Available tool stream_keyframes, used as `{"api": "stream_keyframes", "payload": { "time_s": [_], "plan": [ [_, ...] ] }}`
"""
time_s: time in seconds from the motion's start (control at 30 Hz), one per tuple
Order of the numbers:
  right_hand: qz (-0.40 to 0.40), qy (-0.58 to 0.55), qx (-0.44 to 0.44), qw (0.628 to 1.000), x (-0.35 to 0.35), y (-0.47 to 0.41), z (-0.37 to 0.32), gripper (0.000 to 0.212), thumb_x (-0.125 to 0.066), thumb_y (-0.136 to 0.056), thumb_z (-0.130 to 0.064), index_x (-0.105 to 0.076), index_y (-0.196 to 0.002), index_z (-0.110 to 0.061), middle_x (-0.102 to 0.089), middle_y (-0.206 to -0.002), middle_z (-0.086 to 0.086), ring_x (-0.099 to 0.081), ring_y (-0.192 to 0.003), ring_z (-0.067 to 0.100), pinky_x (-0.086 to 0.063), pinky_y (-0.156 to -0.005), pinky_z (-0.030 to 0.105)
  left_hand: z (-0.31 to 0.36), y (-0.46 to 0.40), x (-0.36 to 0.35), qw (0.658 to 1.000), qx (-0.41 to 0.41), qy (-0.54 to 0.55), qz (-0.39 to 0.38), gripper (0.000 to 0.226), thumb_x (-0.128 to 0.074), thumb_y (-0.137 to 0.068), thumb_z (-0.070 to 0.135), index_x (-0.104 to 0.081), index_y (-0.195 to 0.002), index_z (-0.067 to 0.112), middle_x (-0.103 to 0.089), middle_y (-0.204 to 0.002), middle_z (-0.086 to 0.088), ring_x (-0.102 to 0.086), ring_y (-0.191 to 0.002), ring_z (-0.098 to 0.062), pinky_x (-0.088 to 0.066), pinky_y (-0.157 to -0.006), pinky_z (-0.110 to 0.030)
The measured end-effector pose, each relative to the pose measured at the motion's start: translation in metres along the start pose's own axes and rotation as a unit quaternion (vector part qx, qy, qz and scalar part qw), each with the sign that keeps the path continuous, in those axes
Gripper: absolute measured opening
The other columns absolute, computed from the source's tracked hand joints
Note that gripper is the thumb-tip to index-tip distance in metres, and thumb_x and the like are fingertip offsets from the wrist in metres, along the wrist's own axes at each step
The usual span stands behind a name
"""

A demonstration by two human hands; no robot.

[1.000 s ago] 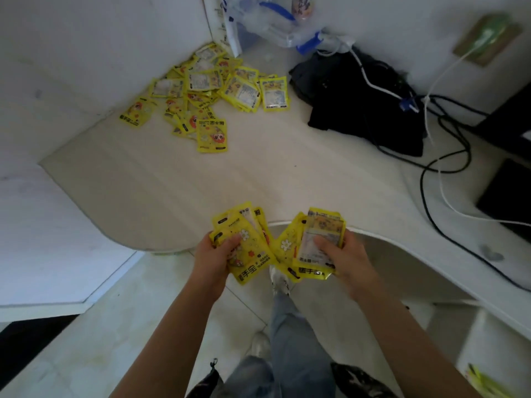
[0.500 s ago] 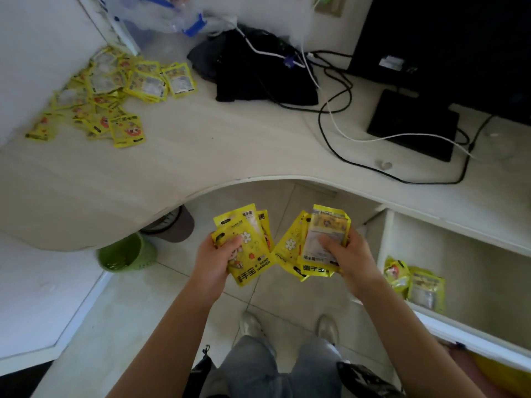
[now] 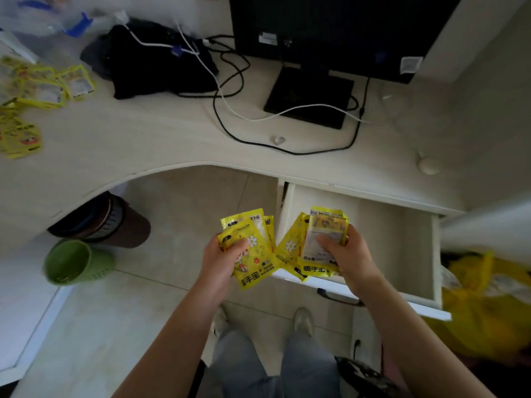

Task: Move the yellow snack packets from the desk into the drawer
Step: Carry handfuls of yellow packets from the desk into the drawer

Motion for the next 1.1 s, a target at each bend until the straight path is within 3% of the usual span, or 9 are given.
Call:
{"api": "stream_keyframes", "payload": {
  "time_s": [0.23, 0.37, 0.6, 0.7, 0.83, 0.97, 1.1],
  "plan": [
    [0.032, -0.006, -0.012, 0.999, 0.097, -0.016, 0.012, 0.026, -0.066, -0.084, -0.001, -0.061, -0.102, -0.018, -0.071, -0.100, 0.011, -0.069, -0.090, 0.029, -0.059, -0.077, 0.046, -0.029, 0.006, -0.091, 0.999, 0.009, -0.050, -0.018, 0.014, -0.072, -0.080, 0.010, -0.066, -0.092, 0.015, -0.070, -0.089, -0.014, -0.066, -0.083, -0.030, -0.053, -0.079, -0.062],
    [0.053, 0.008, -0.009, 0.999, 0.134, -0.031, 0.019, 0.028, -0.066, -0.083, -0.002, -0.060, -0.107, -0.016, -0.070, -0.098, 0.007, -0.069, -0.090, 0.025, -0.058, -0.069, 0.037, -0.039, -0.004, -0.132, 0.994, 0.013, -0.095, -0.042, 0.019, -0.073, -0.080, 0.012, -0.065, -0.096, 0.012, -0.071, -0.090, -0.011, -0.067, -0.083, -0.027, -0.056, -0.081, -0.051],
    [0.110, 0.051, -0.020, 0.992, 0.161, -0.074, 0.042, 0.033, -0.065, -0.082, 0.001, -0.057, -0.112, -0.006, -0.067, -0.102, 0.011, -0.066, -0.087, 0.023, -0.051, -0.059, 0.024, -0.060, -0.042, -0.192, 0.986, 0.044, -0.144, -0.067, 0.021, -0.075, -0.079, 0.013, -0.063, -0.096, 0.012, -0.072, -0.094, -0.011, -0.070, -0.083, -0.027, -0.056, -0.063, -0.034],
    [0.128, 0.089, -0.036, 0.987, 0.167, -0.093, 0.060, 0.032, -0.067, -0.081, -0.003, -0.057, -0.111, -0.006, -0.066, -0.103, 0.012, -0.065, -0.091, 0.026, -0.054, -0.068, 0.031, -0.070, -0.063, -0.210, 0.983, 0.055, -0.164, -0.061, 0.023, -0.076, -0.078, 0.014, -0.063, -0.098, 0.013, -0.072, -0.095, -0.011, -0.070, -0.085, -0.029, -0.059, -0.069, -0.041],
    [0.121, 0.157, -0.069, 0.978, 0.172, -0.119, 0.090, 0.035, -0.068, -0.082, -0.010, -0.055, -0.114, -0.008, -0.065, -0.107, 0.013, -0.064, -0.096, 0.029, -0.056, -0.081, 0.044, -0.089, -0.093, -0.231, 0.976, 0.068, -0.194, -0.066, 0.018, -0.075, -0.080, 0.016, -0.061, -0.092, 0.020, -0.070, -0.089, -0.004, -0.067, -0.077, -0.020, -0.052, -0.056, -0.028],
    [0.077, 0.192, -0.093, 0.974, 0.166, -0.134, 0.118, 0.039, -0.067, -0.082, -0.011, -0.054, -0.118, -0.007, -0.065, -0.110, 0.014, -0.064, -0.098, 0.032, -0.057, -0.081, 0.048, -0.113, -0.110, -0.247, 0.967, 0.056, -0.237, -0.072, 0.023, -0.075, -0.080, 0.014, -0.063, -0.099, 0.012, -0.068, -0.081, 0.000, -0.063, -0.066, -0.010, -0.045, -0.040, -0.015],
    [0.063, 0.214, -0.111, 0.968, 0.164, -0.143, 0.137, 0.041, -0.068, -0.082, -0.011, -0.050, -0.118, -0.005, -0.063, -0.108, 0.015, -0.063, -0.098, 0.032, -0.056, -0.079, 0.045, -0.137, -0.119, -0.255, 0.956, 0.063, -0.275, -0.085, 0.025, -0.075, -0.080, 0.015, -0.061, -0.100, 0.015, -0.068, -0.088, -0.002, -0.064, -0.068, -0.009, -0.047, -0.043, -0.018]
  ]
}}
Point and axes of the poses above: each hand's wrist, its own y-axis away from the middle knuckle, its own x-axis out of the back of the hand, z = x × y, the point moved 5 cm from there along -y, towards the middle knuckle
